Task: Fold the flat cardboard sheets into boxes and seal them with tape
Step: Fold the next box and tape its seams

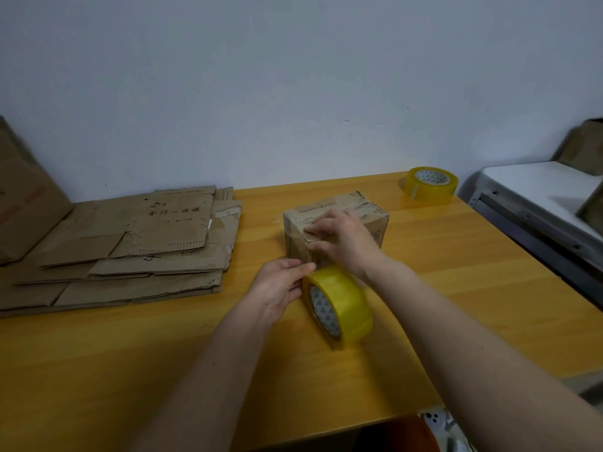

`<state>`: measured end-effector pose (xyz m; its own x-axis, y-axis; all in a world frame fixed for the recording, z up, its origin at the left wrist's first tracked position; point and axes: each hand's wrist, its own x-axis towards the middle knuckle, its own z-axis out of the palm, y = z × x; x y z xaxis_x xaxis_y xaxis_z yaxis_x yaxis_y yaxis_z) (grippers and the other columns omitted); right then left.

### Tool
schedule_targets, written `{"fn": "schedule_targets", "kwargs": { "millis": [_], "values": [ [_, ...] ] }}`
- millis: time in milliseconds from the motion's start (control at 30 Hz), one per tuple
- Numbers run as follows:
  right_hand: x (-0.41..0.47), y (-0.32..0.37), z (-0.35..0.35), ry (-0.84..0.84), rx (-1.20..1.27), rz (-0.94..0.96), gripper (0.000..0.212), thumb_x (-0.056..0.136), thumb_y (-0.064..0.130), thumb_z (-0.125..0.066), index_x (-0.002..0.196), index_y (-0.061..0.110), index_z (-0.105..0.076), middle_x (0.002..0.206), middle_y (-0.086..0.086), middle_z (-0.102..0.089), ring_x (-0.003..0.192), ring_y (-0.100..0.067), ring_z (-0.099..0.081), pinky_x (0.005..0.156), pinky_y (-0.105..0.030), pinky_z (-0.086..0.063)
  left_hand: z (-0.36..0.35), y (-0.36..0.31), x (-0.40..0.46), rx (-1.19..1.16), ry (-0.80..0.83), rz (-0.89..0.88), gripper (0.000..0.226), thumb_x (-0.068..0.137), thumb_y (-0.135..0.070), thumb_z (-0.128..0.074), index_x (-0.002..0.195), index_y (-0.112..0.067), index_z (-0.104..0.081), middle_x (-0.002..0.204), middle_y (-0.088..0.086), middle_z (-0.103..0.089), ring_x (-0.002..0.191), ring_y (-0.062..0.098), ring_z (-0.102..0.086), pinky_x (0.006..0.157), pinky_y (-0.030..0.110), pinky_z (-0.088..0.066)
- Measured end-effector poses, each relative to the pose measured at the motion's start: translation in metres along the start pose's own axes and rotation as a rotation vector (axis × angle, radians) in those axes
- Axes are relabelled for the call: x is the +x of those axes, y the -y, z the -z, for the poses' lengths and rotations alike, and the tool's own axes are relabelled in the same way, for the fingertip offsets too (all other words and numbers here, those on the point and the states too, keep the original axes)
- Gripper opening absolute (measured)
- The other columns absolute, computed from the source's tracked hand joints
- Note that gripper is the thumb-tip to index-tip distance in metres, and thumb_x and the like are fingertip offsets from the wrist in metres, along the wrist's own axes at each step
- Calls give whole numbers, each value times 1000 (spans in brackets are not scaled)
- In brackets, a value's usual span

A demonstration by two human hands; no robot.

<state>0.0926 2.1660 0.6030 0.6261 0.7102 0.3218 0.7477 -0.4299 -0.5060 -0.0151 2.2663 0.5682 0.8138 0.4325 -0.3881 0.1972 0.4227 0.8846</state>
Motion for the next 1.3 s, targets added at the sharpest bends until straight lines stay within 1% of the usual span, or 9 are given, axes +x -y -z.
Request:
{"fn": "schedule_targets", "kwargs": {
  "millis": [133,267,400,567,667,767,867,967,1300],
  "values": [
    [5,-2,-2,-36,58,-66,36,79,27,-75,114,21,-69,111,7,-59,111,-14,-42,92,-23,-33,8,1,-8,31,19,-32,17,85,-1,-67,101,-4,-61,96,12,-68,95,22,-64,97,38,-50],
    [-1,5,7,19,169,-108,31,83,16,-72,114,16,-69,119,2,-60,116,-16,-49,103,-30,-39,9,5,-21,57,11,-122,12,86,-3,-67,97,-7,-65,98,10,-68,106,26,-62,105,43,-44],
    [-35,15,19,-200,432,-106,23,87,5,-63,102,20,-71,105,4,-66,96,-12,-63,87,-28,-53,10,3,-32,115,72,-247,13,85,0,-66,93,-10,-65,89,5,-69,96,22,-63,99,39,-48],
    [-79,13,20,192,785,-281,21,87,15,-67,107,19,-69,106,1,-70,100,-11,-64,82,-24,-52,13,-5,-44,186,186,-368,22,80,7,-67,96,-8,-63,83,3,-64,84,14,-62,84,28,-52],
    [-86,19,10,99,874,-361,6,83,14,-70,86,9,-69,95,-14,-69,88,-20,-62,84,-35,-51,14,-5,-51,182,204,-391,26,79,7,-68,100,-8,-61,82,3,-63,82,13,-62,81,24,-53],
    [-87,26,4,-1,990,-416,13,84,15,-70,74,10,-64,82,-12,-65,77,-19,-59,74,-33,-49,11,-3,-60,258,160,-444,36,78,3,-72,108,-14,-61,88,2,-64,84,11,-64,78,21,-53],
    [-89,30,0,-69,1007,-425,20,87,18,-67,69,13,-61,69,-2,-61,67,-12,-55,64,-23,-47,7,-1,-67,374,33,-470,61,76,-9,-78,129,-24,-52,109,-2,-60,98,8,-63,79,21,-53],
    [-92,33,-5,-107,949,-408,21,88,21,-67,68,14,-61,69,-1,-60,68,-10,-53,66,-23,-45,10,-4,-72,406,-43,-475,70,74,-16,-80,133,-31,-46,109,-2,-63,99,8,-63,79,21,-54],
    [-95,35,-11,-167,890,-350,26,92,23,-61,67,15,-57,63,6,-56,62,-3,-51,63,-14,-42,6,3,-87,390,-93,-559,40,84,-8,-71,116,-28,-56,87,3,-69,82,11,-67,72,19,-54]
  ]
}}
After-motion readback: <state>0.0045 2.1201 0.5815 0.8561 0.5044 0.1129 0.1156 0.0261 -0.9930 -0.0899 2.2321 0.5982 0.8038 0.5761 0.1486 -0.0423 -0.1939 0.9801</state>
